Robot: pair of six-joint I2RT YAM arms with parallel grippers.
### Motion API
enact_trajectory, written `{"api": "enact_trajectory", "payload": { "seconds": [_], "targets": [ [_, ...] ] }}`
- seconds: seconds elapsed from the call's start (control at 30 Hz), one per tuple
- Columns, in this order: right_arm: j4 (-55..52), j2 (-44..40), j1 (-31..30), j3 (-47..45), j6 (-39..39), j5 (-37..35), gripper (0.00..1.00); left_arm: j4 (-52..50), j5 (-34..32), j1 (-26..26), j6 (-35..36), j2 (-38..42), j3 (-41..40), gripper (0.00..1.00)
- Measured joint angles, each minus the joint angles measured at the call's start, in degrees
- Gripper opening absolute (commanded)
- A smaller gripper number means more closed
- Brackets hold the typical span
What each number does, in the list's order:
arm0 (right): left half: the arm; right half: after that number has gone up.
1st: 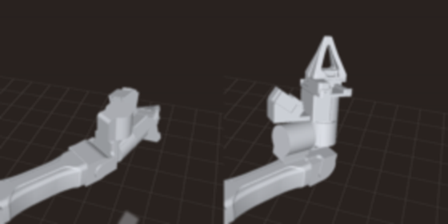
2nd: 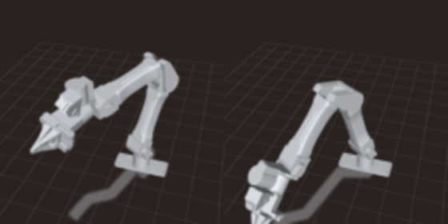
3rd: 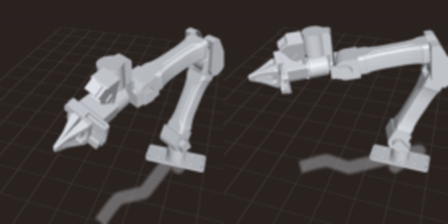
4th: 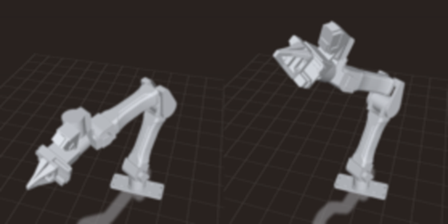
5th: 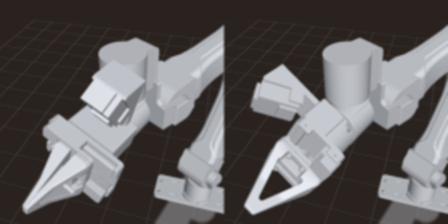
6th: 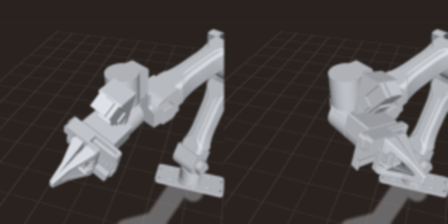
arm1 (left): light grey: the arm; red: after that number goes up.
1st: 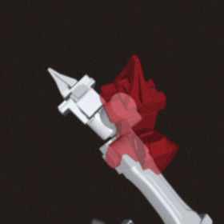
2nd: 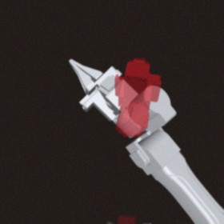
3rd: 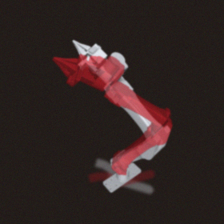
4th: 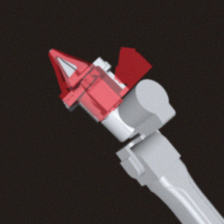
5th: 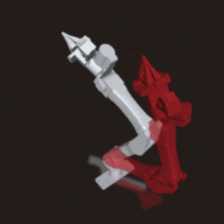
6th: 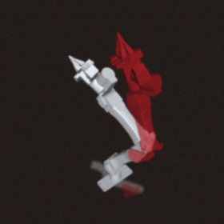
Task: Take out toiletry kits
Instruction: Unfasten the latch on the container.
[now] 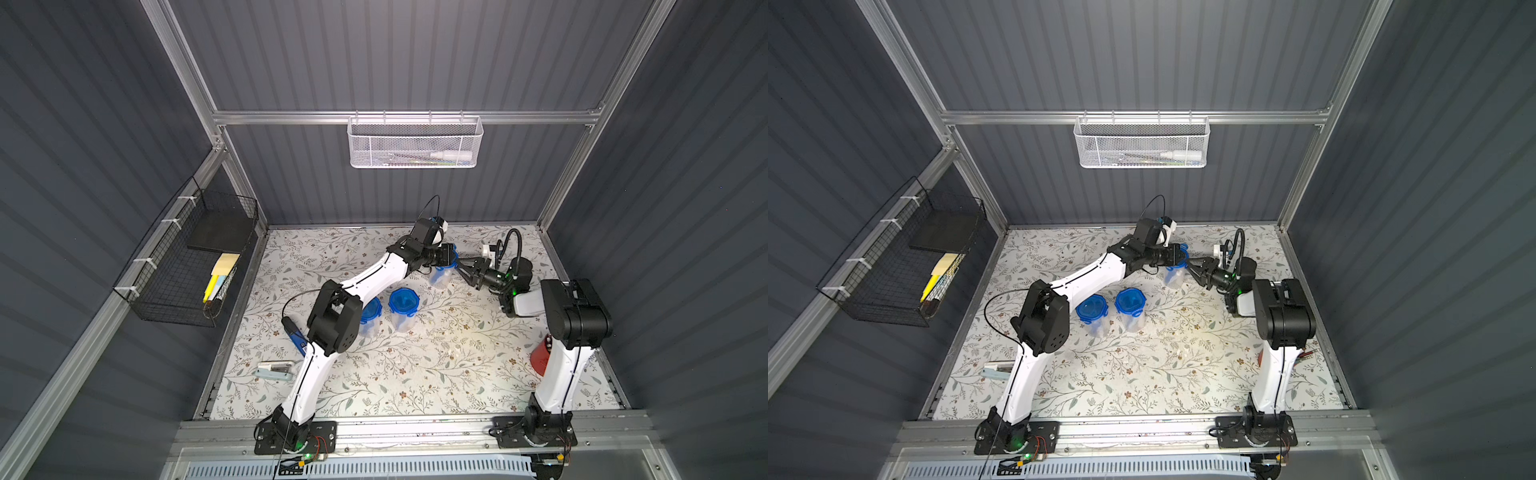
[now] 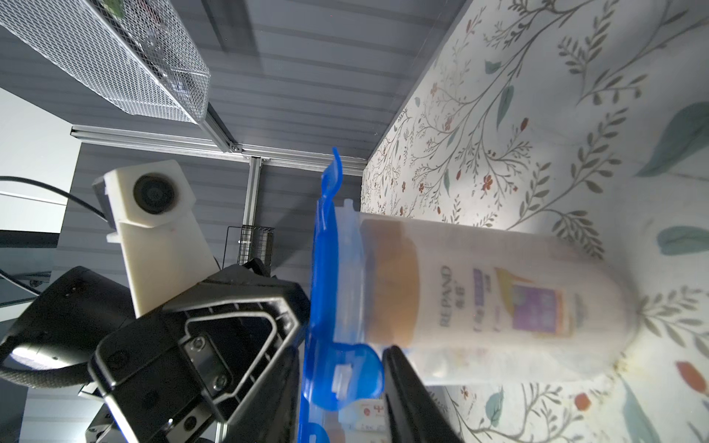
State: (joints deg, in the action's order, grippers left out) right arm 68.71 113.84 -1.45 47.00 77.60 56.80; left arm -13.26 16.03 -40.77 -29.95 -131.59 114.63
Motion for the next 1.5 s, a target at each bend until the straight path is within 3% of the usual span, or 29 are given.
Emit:
{"api": "enact_trajectory", "payload": {
  "seconds": [0.27,0.5,0.67,0.77,0.93,1.03,1.27,1.5],
  "targets": [
    [0.3,-0.9,0.6,-1.1,-0.1,0.6,0.38,1.2,0.1,0.0,-0.3,0.0,-0.7,0.00],
    [2.6,-7.1,1.3,-1.6,-0.7,2.2,0.38,1.2,0.3,0.3,-0.5,0.1,-0.7,0.00],
    [0.8,-9.6,1.3,-1.6,-2.7,2.3,0.32,0.9,0.3,0.3,-0.5,0.1,-0.3,0.00],
    [-8.0,-12.8,1.3,-1.4,-7.5,1.9,0.28,-1.1,0.0,0.3,-0.5,-0.1,1.5,0.00],
    [-38.1,-23.3,0.2,3.4,-24.8,-3.5,0.17,-7.1,-0.8,0.2,-0.5,-1.3,6.4,0.00],
    [-56.0,-28.6,-1.9,9.8,-35.6,-9.8,0.00,-11.6,-1.2,0.2,-0.5,-1.8,9.5,0.00],
    [-80.7,-33.7,-7.8,16.8,-49.8,-22.6,0.00,-20.7,-2.4,0.3,-0.5,-3.0,16.0,0.00],
    [-95.8,-31.7,-14.9,18.9,-55.4,-32.5,0.00,-22.4,-5.6,0.9,-0.2,-2.1,16.8,0.00]
  ]
}}
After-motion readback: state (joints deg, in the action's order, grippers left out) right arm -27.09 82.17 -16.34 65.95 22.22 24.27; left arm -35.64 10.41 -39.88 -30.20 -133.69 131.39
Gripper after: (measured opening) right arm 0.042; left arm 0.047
